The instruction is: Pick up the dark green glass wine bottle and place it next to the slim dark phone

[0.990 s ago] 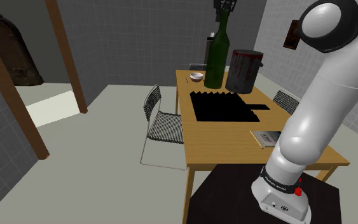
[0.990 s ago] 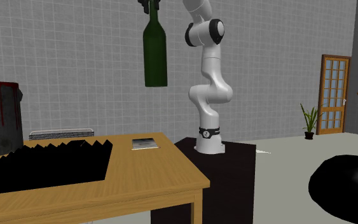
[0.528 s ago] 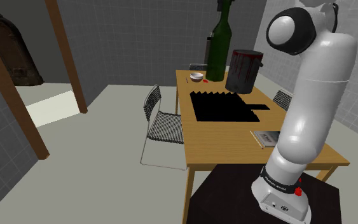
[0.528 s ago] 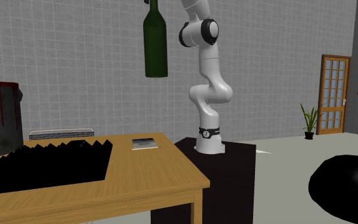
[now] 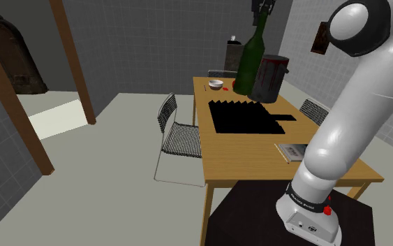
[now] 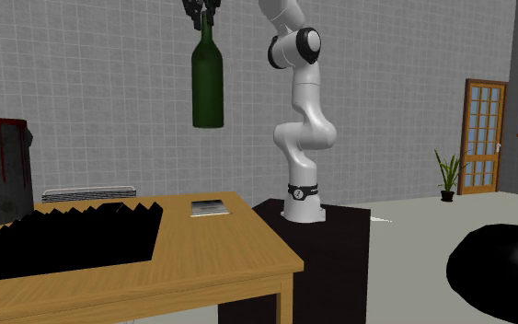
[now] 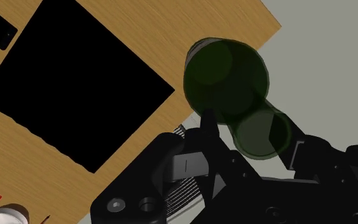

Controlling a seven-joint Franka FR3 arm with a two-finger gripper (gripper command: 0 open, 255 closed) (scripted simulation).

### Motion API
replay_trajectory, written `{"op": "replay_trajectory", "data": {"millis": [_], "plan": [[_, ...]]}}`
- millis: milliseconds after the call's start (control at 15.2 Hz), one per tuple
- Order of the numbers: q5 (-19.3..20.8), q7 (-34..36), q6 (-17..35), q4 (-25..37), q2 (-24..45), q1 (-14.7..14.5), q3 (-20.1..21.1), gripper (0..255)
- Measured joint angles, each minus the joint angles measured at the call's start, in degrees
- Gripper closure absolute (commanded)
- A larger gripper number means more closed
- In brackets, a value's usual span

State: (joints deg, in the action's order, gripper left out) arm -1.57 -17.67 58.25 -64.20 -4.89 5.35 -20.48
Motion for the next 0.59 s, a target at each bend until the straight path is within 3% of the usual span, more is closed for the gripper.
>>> {"op": "replay_trajectory", "data": {"millis": [330,594], "plan": [[2.06,-6.53,6.09,-9.47,-3.48,2.53,-3.16,255],[2.69,-11.93,9.3,-12.78,-3.53,4.57,-6.35,255]]}}
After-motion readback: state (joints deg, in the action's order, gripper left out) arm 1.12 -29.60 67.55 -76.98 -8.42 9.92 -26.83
